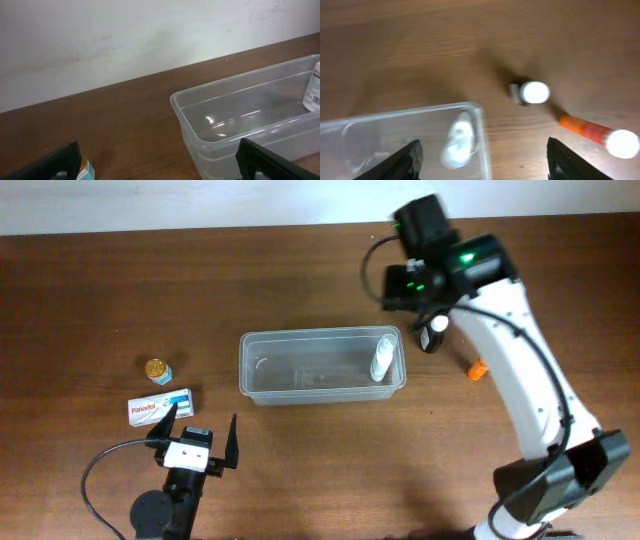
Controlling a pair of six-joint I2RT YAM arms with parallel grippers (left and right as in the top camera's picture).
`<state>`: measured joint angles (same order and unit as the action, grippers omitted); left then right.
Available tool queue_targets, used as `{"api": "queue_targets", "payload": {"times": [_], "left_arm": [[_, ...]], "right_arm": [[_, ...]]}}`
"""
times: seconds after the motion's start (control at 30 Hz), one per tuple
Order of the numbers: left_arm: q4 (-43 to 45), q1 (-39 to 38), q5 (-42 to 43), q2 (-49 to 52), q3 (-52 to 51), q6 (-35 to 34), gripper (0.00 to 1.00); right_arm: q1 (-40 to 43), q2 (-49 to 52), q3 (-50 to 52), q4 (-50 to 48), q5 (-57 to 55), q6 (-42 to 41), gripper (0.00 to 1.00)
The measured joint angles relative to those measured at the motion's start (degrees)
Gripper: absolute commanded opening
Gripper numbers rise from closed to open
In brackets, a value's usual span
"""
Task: Pack container
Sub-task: 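Move the right gripper to the dark brown bottle and grasp it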
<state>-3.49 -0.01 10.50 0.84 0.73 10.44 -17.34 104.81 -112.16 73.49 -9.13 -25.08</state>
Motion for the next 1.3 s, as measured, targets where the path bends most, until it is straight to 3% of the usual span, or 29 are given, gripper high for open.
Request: {"api": "queue_targets", "payload": {"times": [0.23,0.7,1.0,1.13,1.3], "left_arm": [[0.0,0.0,0.0,0.0,0.0,0.0,0.99],[0.02,0.0,0.0,0.0,0.0,0.0,1.0],[0.0,0.0,0.0,0.0,0.0,0.0,0.99],[0.0,0.0,0.0,0.0,0.0,0.0,0.99],[0.02,0.0,-0.02,0.0,0.0,0.0,0.99]], "right_arm": [[8.39,4.13,0.0,0.22,3.69,4.17,0.71],[10.47,17.77,0.24,0.22,6.67,11.39,0.7],[12.39,18.58,2.12,-1.6,6.67,12.26,0.69],[12.39,18.58,6.29,-5.35,6.71,12.92,0.61],[12.39,18.58,10.21,-8.2,6.91,13.16,0.43]]}}
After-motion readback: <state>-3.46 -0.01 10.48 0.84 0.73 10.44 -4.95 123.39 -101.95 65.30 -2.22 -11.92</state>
